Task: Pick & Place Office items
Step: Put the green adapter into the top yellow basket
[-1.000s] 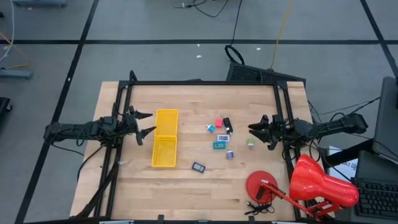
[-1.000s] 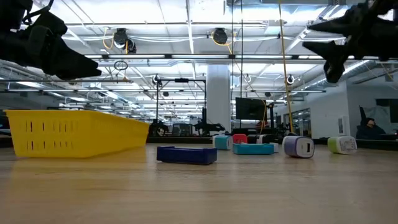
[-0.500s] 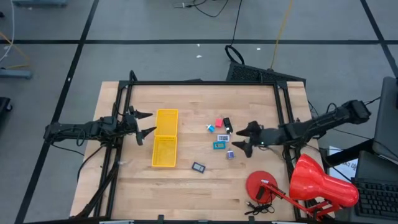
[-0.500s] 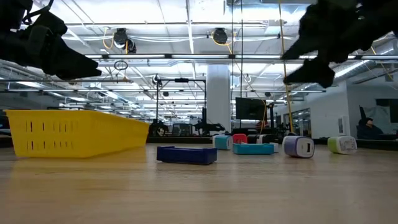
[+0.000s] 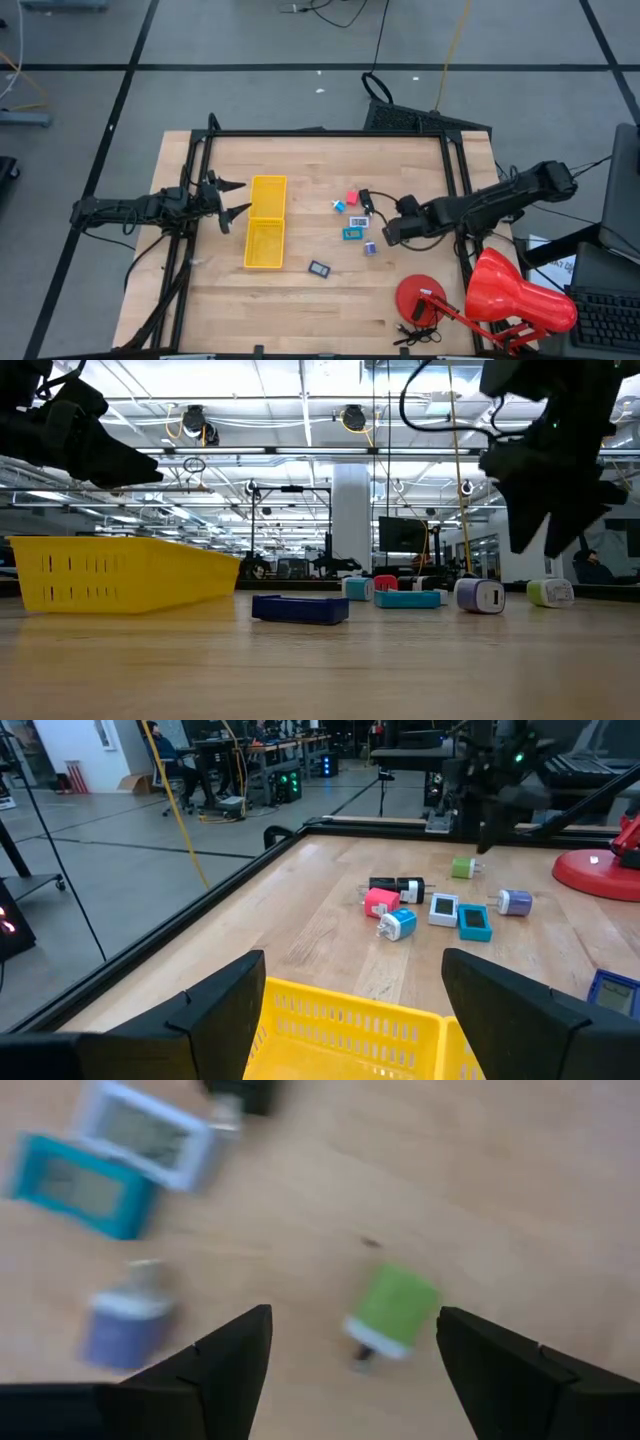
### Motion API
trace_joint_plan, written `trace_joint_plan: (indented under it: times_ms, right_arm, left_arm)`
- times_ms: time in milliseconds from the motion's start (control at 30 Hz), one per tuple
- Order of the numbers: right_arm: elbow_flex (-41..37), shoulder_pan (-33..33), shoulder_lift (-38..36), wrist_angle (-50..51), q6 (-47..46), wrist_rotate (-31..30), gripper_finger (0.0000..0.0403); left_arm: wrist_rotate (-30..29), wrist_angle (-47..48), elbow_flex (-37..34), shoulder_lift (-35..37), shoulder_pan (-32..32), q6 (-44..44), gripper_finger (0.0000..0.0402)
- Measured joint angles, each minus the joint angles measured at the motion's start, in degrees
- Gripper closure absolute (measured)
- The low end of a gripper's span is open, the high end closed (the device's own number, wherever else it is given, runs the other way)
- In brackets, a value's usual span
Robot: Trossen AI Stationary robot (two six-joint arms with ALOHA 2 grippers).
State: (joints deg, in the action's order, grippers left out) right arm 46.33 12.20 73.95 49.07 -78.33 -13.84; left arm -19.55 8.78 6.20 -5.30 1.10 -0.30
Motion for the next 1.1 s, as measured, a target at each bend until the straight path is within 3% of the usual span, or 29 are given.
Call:
trace_joint_plan:
  times_ms: [667,833,1033,1100]
  right_arm:
    - [-4.13,-2.49,9.67,-6.55,-6.37,0.5,0.0141]
    - [-4.15,-2.49,9.45,-7.01,-4.61,0.48,0.0185]
    - [-4.17,-2.46,9.43,-7.52,1.09,0.31,0.0269]
    - [-4.2,-2.46,9.17,-7.91,4.21,-0.74,0.0276]
  left_arm:
    - [0.02,-0.01,0.0,0.0,0.0,0.02,0.0076]
    - [0.02,0.0,0.0,0.01,0.0,0.02,0.0088]
    - [0.02,0.01,0.0,0.01,-0.01,0.02,0.0099]
    - [0.02,-0.01,0.0,0.0,-0.01,0.02,0.01]
